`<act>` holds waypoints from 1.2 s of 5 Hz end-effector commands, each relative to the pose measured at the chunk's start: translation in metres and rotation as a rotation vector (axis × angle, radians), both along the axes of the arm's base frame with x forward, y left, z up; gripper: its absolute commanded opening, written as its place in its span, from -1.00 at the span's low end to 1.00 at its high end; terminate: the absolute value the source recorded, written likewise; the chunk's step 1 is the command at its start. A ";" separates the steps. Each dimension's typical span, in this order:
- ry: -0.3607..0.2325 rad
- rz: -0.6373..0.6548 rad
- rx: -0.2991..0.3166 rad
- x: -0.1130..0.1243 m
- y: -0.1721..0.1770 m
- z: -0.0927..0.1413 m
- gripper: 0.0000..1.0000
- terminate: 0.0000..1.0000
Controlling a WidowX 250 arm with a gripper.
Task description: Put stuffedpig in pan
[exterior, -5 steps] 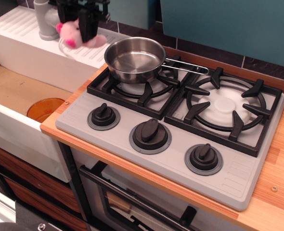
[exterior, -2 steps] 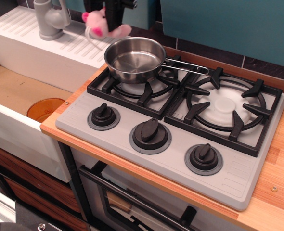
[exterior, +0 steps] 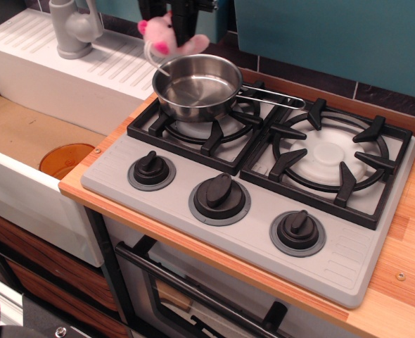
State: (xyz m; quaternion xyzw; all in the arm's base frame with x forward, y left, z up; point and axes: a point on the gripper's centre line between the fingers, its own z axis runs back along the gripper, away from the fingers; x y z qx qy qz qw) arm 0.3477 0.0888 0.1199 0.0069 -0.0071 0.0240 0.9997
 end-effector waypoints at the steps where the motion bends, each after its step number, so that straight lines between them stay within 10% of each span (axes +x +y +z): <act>1: -0.066 -0.042 -0.004 0.011 0.011 0.007 1.00 -1.00; 6: -0.100 -0.061 0.042 0.013 0.027 0.020 1.00 -1.00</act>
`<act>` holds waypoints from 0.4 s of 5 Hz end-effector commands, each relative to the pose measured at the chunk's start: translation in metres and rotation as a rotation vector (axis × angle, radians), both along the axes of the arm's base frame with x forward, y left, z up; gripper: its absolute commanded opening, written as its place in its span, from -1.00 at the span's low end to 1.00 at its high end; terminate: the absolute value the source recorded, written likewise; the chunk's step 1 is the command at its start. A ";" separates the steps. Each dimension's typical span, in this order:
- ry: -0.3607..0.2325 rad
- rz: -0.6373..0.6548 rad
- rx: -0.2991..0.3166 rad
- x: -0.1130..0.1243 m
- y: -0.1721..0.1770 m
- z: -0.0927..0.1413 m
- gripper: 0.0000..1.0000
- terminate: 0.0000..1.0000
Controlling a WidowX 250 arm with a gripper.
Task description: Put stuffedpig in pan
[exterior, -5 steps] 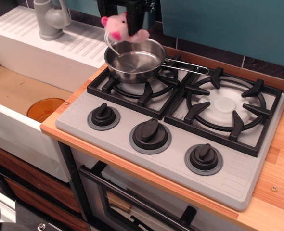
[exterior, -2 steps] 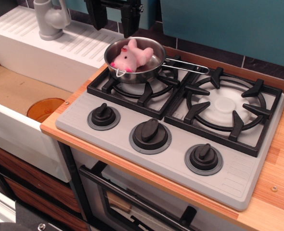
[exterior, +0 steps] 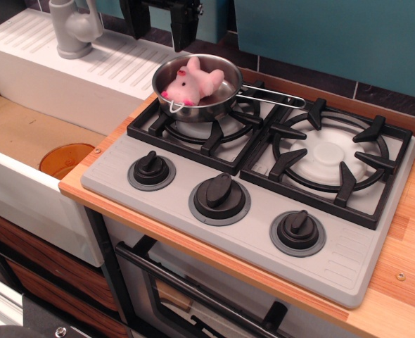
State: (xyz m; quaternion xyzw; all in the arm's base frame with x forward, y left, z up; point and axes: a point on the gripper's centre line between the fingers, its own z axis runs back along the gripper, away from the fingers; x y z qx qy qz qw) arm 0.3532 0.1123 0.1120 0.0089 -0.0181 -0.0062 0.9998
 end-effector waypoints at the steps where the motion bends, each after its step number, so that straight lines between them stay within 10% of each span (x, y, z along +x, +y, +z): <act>1: -0.079 -0.008 0.033 0.010 0.005 0.028 1.00 -1.00; 2: -0.058 -0.015 0.014 0.013 0.009 0.028 1.00 -1.00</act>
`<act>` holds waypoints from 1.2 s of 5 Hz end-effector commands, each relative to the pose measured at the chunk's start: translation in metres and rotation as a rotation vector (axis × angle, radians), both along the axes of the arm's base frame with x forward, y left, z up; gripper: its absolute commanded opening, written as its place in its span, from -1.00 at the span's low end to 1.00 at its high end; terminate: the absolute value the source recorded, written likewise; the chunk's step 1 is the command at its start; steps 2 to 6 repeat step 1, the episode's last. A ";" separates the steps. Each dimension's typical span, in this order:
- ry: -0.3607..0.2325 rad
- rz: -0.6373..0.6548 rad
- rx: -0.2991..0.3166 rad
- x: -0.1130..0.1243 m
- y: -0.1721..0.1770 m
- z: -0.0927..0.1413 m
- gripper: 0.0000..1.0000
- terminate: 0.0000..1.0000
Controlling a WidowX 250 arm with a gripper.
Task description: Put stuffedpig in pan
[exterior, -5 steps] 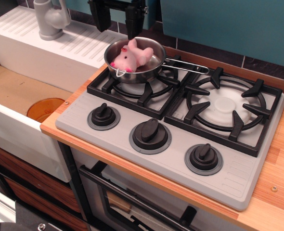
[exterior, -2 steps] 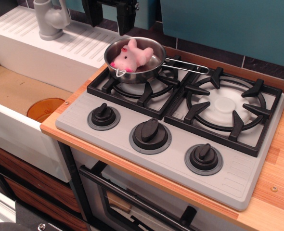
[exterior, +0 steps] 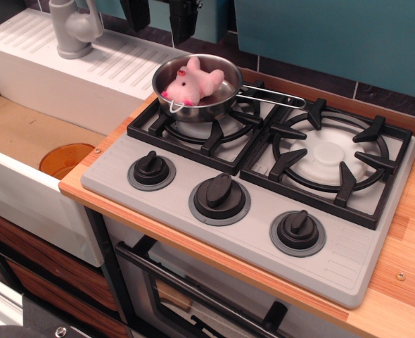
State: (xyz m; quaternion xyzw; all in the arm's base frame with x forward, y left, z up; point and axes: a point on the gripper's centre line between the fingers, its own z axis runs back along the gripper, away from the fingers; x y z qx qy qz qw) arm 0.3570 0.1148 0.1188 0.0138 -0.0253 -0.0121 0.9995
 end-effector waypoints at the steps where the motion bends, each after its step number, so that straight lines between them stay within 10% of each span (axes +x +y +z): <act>1: -0.041 -0.018 0.006 0.011 0.009 0.020 1.00 1.00; 6: -0.041 -0.018 0.006 0.011 0.009 0.020 1.00 1.00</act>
